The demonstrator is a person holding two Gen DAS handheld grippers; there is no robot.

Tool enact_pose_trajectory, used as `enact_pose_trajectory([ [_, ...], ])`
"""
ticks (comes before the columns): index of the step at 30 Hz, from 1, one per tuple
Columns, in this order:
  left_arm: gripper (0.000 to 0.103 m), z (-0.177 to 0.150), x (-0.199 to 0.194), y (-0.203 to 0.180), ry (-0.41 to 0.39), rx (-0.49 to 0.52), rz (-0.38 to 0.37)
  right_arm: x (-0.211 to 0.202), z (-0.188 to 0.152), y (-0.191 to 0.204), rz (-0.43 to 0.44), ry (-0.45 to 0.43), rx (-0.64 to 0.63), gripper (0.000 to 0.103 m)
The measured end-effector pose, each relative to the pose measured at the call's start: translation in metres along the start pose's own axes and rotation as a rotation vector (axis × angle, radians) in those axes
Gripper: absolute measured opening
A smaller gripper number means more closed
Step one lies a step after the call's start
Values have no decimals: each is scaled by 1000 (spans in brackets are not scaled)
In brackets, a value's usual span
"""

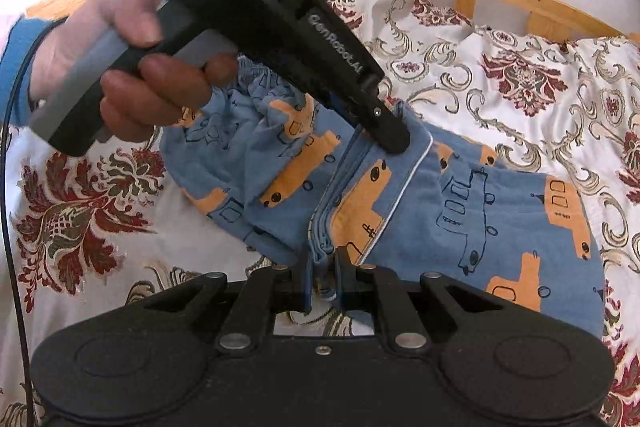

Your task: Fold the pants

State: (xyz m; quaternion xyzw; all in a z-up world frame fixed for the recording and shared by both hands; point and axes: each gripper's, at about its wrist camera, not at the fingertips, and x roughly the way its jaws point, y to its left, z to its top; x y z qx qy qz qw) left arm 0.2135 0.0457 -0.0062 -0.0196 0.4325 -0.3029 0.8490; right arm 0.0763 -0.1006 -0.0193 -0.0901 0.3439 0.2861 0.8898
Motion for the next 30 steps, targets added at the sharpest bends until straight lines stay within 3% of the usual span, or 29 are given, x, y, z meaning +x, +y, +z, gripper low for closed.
enact_pose_trajectory([
  [2,16,0,-3,-1,-31,21,2,3,2,0,4,3,3,11],
  [4,16,-1,6,2,-3,39,46,9,2,0,11,25,9,13],
  [7,30,-4,23,17,83,-28,99,10,2,0,26,39,12,22],
  [9,39,-6,21,25,74,-85,86,6,3,-1,42,39,22,26],
  [12,52,-7,9,27,50,-89,112,-8,3,-6,44,11,30,29],
  [18,57,-21,-5,24,38,-86,217,-15,5,-30,-78,-23,42,37],
  [22,57,-35,-17,29,18,-135,261,-1,1,-29,32,41,49,46],
  [26,57,-47,-34,34,-18,-197,291,-9,3,-6,106,7,-51,52],
  [30,58,-58,-56,30,-56,-220,313,-13,9,-7,99,-32,-26,59],
])
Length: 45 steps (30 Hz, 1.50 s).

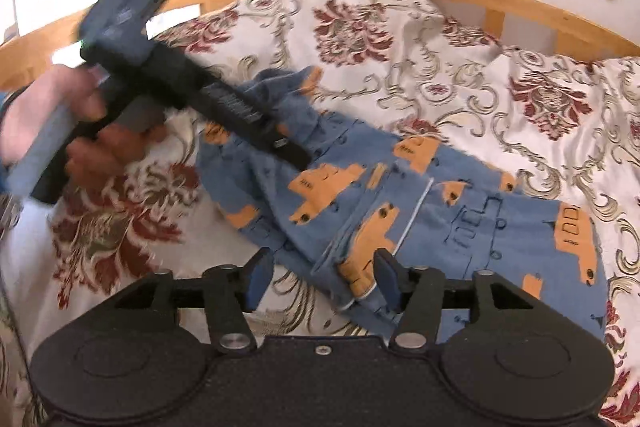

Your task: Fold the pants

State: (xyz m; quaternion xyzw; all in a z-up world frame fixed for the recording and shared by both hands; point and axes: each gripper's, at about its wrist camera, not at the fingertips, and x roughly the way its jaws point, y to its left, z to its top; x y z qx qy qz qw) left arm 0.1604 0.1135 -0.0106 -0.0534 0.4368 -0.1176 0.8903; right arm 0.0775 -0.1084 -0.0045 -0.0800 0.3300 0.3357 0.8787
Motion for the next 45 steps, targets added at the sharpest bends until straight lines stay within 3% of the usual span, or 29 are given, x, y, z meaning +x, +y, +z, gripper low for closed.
enact_pose_trajectory([
  [3,59,-11,-8,4,-6,-34,17,9,0,-4,17,23,37,59],
  [5,59,-20,-9,10,2,-75,39,19,-2,-2,73,77,31,60],
  [7,60,-28,-12,20,11,-128,74,17,-2,2,82,62,7,60],
  [10,60,-41,-22,33,-1,-212,72,6,4,-3,60,35,-11,60],
  [13,62,-49,-34,38,-26,-262,79,0,15,-21,23,10,-16,74],
  [15,69,-51,-43,37,-77,-288,85,2,23,-38,-2,9,-18,74],
  [19,70,-41,-46,26,-161,-263,123,20,49,-72,-20,25,-30,74],
  [23,70,-28,-39,7,-215,-217,206,42,86,-93,56,63,-36,74],
  [29,69,-26,-18,-7,-226,-211,250,74,111,-106,38,124,-95,67],
  [31,66,-25,-10,-11,-217,-195,278,77,111,-102,68,146,-141,63],
  [35,38,-27,-3,-15,-212,-191,356,83,114,-91,148,167,-145,63],
  [40,23,-45,-10,4,-224,-377,389,104,142,-65,205,150,-197,62],
  [45,18,-67,-19,17,-237,-508,385,139,166,-39,317,189,-150,46],
])
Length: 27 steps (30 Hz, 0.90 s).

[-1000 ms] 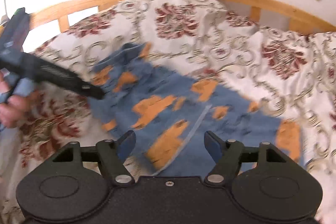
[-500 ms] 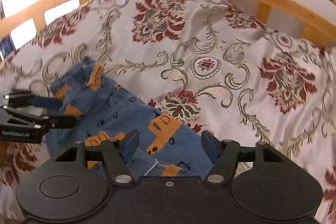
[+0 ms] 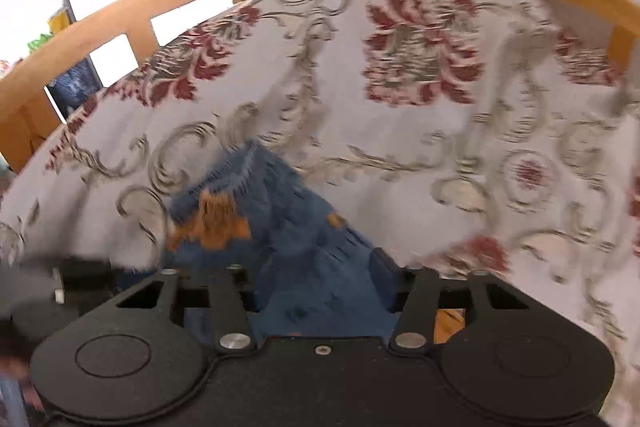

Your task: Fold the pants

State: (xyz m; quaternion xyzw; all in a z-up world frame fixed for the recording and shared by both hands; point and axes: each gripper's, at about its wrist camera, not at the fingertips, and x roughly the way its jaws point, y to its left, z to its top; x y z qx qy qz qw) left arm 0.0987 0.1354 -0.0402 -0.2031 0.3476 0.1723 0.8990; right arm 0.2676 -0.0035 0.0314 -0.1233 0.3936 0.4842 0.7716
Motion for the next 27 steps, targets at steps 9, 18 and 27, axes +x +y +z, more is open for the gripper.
enact_pose_trajectory([
  [9,42,-14,-25,38,-10,-124,-67,75,9,56,40,88,-126,42],
  [18,67,3,-30,39,-58,-79,-111,37,34,25,138,-8,-25,47],
  [27,76,30,-10,29,-11,-116,-86,64,44,19,89,47,-27,50],
])
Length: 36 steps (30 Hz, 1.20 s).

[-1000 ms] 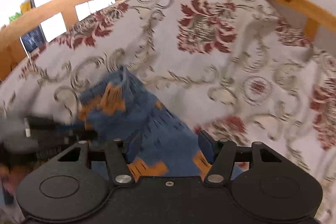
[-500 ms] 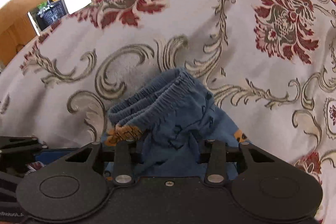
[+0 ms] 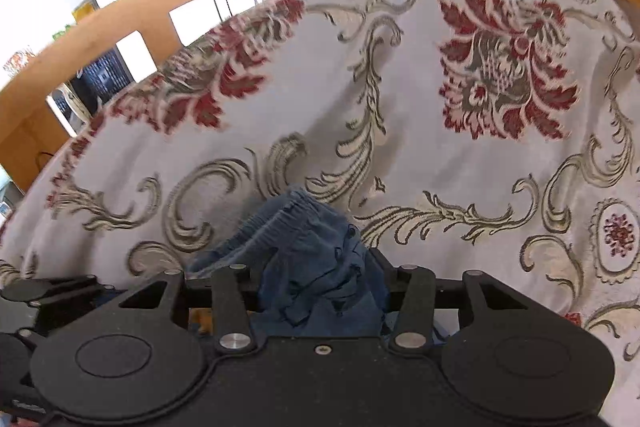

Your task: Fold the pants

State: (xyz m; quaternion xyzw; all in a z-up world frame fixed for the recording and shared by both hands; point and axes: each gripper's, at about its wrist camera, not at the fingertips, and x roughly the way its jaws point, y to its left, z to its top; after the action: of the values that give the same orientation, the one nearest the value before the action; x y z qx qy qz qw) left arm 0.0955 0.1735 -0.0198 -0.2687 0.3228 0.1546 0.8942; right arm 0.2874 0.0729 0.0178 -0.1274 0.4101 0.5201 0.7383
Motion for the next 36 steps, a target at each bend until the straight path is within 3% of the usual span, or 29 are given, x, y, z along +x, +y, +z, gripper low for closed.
enact_pose_trajectory([
  [2,73,4,7,2,11,-10,7,14,1,-6,25,26,28,55],
  [4,58,9,14,1,25,-11,45,25,3,-8,36,40,37,53],
  [5,31,13,18,1,30,-10,73,29,5,-7,38,39,34,45],
  [6,21,16,22,2,35,-12,105,30,6,-5,50,34,31,41],
  [9,17,21,22,17,33,-116,92,24,10,5,64,-17,9,39],
  [12,16,16,13,17,-16,-112,125,28,5,10,56,-24,3,48],
  [15,18,13,22,12,1,-47,184,19,-4,1,66,-47,60,49],
  [17,21,16,19,15,14,-60,162,-6,-13,-10,59,-98,90,54],
  [21,25,14,1,25,19,-51,114,-61,-44,-36,-40,-150,83,62],
  [25,27,9,-20,-5,-72,130,187,-92,-83,-66,-156,-135,123,62],
  [27,33,13,-28,-22,-119,193,190,-103,-103,-79,-192,-151,159,62],
  [29,54,21,-32,-40,-148,253,149,-110,-119,-86,-218,-168,189,62],
  [33,60,38,-18,-86,-161,440,25,-119,-144,-91,-287,-204,198,62],
  [36,68,51,11,-126,-81,600,-159,-126,-159,-98,-334,-206,217,62],
])
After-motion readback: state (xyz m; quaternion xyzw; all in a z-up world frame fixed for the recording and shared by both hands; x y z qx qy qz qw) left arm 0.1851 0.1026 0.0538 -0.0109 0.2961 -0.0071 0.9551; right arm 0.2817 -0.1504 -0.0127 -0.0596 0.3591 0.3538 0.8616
